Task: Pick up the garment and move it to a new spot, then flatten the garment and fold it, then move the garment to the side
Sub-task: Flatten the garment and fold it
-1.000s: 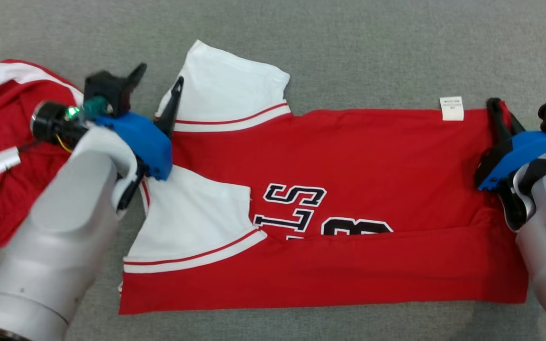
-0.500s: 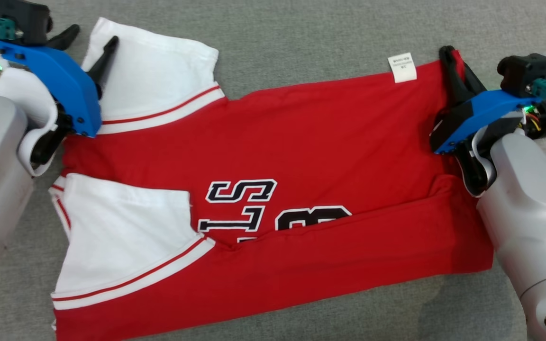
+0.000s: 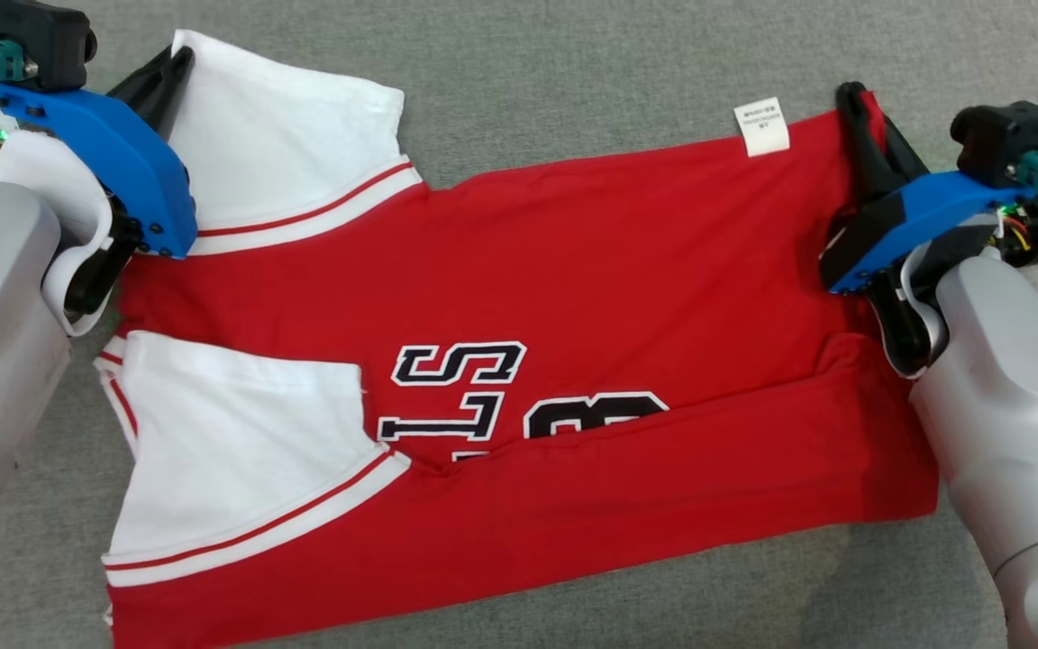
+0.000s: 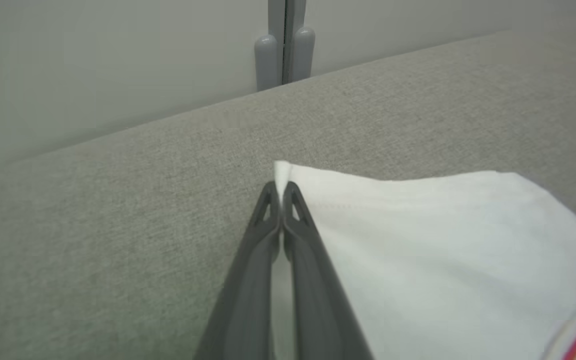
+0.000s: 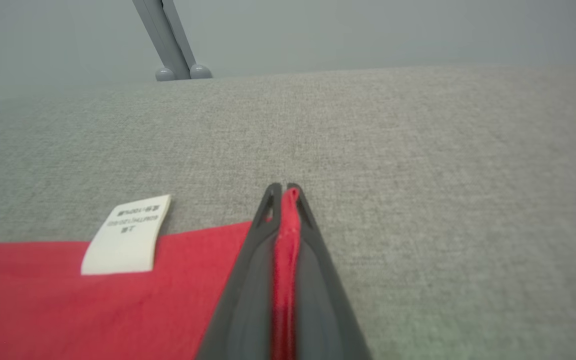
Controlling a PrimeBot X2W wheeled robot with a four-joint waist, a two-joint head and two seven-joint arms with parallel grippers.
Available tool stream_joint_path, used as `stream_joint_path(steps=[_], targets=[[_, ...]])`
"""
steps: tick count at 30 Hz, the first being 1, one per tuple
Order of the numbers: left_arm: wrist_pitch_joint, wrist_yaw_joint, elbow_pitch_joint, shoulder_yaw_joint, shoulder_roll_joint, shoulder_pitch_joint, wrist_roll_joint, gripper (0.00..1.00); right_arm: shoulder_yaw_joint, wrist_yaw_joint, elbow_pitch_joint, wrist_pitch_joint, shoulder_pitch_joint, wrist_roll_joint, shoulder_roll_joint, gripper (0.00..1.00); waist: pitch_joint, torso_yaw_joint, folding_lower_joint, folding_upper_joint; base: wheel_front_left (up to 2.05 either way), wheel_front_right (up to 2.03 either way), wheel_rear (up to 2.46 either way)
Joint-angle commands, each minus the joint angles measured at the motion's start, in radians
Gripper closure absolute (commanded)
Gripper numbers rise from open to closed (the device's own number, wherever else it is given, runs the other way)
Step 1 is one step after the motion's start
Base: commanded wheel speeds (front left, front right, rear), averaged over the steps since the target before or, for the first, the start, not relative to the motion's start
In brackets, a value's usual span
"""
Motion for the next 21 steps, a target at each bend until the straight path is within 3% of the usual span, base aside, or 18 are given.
stream_joint_path(steps=[1, 5, 14, 21], targets=[[-0.055, 0.002, 0.003, -0.008, -0.004, -0.027, -0.002, 1.00, -0.009, -0.003, -0.004, 0.002, 0.037, -0.006, -0.003, 1.00, -0.013, 0.012, -0.0002, -0.0001, 0.00, 0.00, 0.00], [-0.172, 0.002, 0.030, -0.029, -0.026, -0.032, 0.013, 1.00, -0.049, -0.002, -0.054, 0.001, 0.059, -0.041, -0.030, 1.00, -0.044, 0.042, -0.0002, -0.0001, 0.00, 0.00, 0.00], [-0.252, 0.002, 0.038, -0.020, -0.054, 0.005, 0.020, 1.00, -0.164, -0.002, -0.144, 0.001, 0.147, -0.101, -0.038, 1.00, -0.130, 0.093, -0.0002, -0.0001, 0.00, 0.00, 0.00], [-0.252, 0.002, -0.066, 0.147, -0.074, 0.166, 0.098, 1.00, -0.221, -0.002, -0.260, 0.001, 0.268, -0.110, -0.030, 1.00, -0.224, 0.118, -0.0002, -0.0001, 0.00, 0.00, 0.00]])
